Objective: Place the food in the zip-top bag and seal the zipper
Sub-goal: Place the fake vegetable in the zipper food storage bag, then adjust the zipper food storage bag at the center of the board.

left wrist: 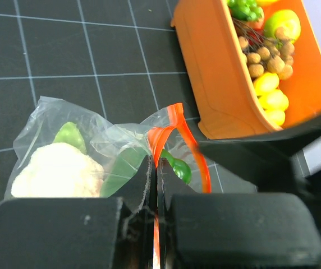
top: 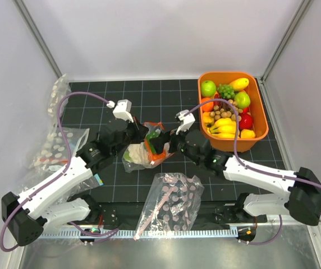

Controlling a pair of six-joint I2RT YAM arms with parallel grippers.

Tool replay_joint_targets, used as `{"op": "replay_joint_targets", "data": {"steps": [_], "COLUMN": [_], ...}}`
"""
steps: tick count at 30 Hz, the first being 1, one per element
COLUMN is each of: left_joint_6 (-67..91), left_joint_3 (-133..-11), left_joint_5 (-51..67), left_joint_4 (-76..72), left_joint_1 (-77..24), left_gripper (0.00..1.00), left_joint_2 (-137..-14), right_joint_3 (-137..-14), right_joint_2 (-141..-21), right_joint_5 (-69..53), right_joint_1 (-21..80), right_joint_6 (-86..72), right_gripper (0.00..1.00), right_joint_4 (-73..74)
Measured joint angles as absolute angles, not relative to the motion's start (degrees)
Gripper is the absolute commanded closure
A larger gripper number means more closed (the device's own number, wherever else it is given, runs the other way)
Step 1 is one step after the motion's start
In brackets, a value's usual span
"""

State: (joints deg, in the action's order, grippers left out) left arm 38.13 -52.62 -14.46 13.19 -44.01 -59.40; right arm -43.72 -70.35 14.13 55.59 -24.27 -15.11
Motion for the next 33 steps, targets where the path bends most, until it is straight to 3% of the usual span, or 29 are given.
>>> {"op": "replay_joint_targets", "data": {"steps": [3,6,14,19,20,21,23,27,33], "left_joint_6": [38.7,39.1,40.6,40.6,40.6,40.6,40.6,40.3,38.9], "left_joint_3": [-52.6,-52.6,-52.6,-52.5,-52.4,-52.4,-52.3,-52.1,-54.0], "left_joint_5": [-15.1,-15.9,-19.5,-20.5,-20.7,-21.0,-21.5,-21.1,-14.8], "left_joint_4": [13.5,14.1,16.1,16.2,16.2,16.3,16.4,16.2,15.6], "left_joint_1": [-43.3,-42.5,-40.5,-40.5,-40.5,-40.5,-40.5,-40.5,-40.5], "left_gripper": [1.0,1.0,1.0,1.0,1.0,1.0,1.0,1.0,1.0], "left_joint_2": [-59.4,-59.4,-58.8,-57.5,-57.3,-57.2,-56.9,-56.4,-61.0], "right_joint_3": [-43.7,-44.3,-49.7,-53.3,-53.8,-54.3,-54.5,-54.0,-49.8], "right_joint_2": [-67.4,-66.5,-72.1,-77.5,-78.5,-79.3,-79.9,-77.2,-62.0], "right_joint_5": [16.4,19.6,26.4,27.7,27.6,27.6,27.5,28.3,33.1], "right_joint_1": [55.6,55.6,55.6,55.6,55.6,55.6,55.6,55.7,55.8], "right_joint_6": [-23.9,-24.0,-26.0,-27.2,-27.5,-27.7,-27.9,-27.4,-23.7], "right_gripper": [0.02,0.15,0.24,0.53,0.6,0.74,0.88,0.96,0.98], "right_joint_4": [-14.0,-11.1,-1.9,2.4,3.2,3.9,4.9,5.7,5.2]}}
